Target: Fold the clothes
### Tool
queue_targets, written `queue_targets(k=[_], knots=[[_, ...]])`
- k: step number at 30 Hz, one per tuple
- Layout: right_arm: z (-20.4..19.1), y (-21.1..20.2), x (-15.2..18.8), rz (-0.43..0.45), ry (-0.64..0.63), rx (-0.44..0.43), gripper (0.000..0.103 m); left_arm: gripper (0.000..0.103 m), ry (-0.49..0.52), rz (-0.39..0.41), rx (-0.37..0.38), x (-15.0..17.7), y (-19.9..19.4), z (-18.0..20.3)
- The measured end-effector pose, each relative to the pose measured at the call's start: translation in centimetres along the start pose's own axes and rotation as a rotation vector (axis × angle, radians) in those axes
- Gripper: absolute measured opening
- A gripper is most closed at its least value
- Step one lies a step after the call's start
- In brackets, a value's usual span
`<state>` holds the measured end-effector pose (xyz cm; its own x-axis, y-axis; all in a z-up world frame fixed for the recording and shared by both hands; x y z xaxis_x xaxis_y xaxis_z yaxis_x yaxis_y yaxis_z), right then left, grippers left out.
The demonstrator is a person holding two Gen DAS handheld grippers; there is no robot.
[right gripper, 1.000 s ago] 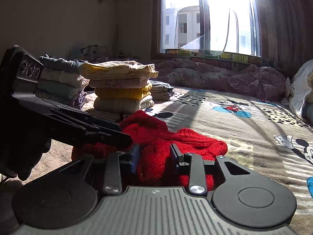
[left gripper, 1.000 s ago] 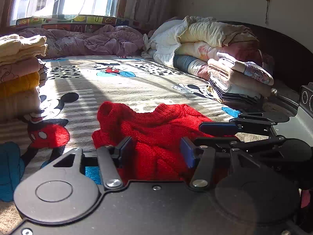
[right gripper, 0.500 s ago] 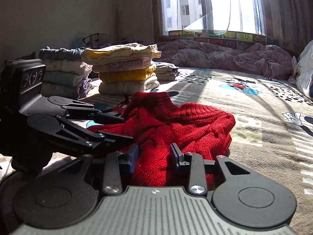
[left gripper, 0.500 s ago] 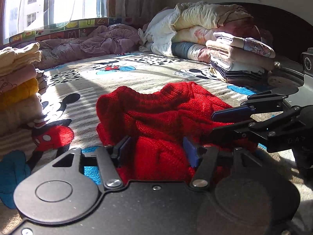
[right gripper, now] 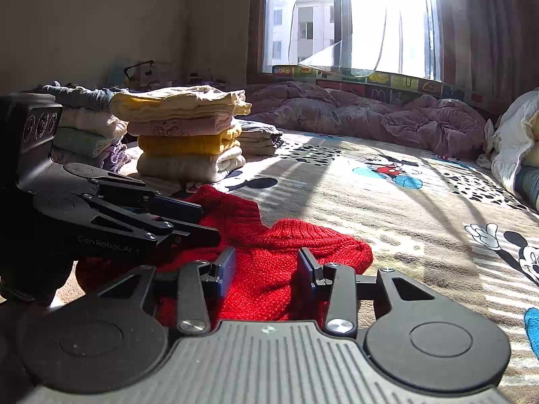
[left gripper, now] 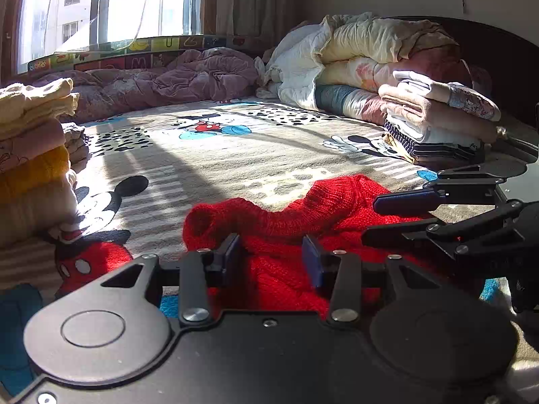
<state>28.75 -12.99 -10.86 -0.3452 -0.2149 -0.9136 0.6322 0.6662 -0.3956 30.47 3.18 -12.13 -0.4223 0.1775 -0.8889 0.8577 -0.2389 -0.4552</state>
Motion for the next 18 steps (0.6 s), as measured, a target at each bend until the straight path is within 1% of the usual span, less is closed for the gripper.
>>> queue_targets(k=[2,6,11,14,16,17,18], knots=[[0.5,0.6,0.6,-0.012,0.025,-0.013,0.043,0.042,0.006,-0.007,-0.003,0.3,0.2,0.1],[1.5,1.4,1.2,-0.024,0.098,-0.055,0.044,0.043,-0.024,-0.014,-0.010,0.6,0.4,-0.1],[1.4,1.4,1.4,-0.020,0.120,-0.056,0.045,0.045,-0.063,-0.016,-0.027,0.8,0.2,-0.4],[1.1,0.8,1.4,-0.006,0.129,-0.046,0.045,0.046,-0.167,-0.029,-0.008,0.7,-0.4,-1.5],[0.8,-0.5,1.3,0.030,0.142,-0.024,0.045,0.047,-0.294,-0.027,-0.001,0.4,-1.8,-2.7],[0.9,-1.5,1.2,0.059,0.162,-0.008,0.047,0.051,-0.334,-0.011,-0.004,0.2,-2.7,-3.1],[1.0,-2.4,1.2,0.081,0.191,0.004,0.059,0.057,-0.367,0.008,-0.009,0.1,-3.7,-3.3]])
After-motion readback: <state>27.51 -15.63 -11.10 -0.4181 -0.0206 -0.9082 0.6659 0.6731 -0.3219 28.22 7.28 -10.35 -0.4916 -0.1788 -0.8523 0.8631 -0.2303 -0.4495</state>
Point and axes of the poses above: each gripper's, at about its wrist camera, not at the fingertips, and y roughly the way its jaws point, z to its right, x to its underside, the point moved 5 cm from there along y, roughly the way its jaws point, and after that the axes turned 9 degrees about -x, right-handed, at the moved point
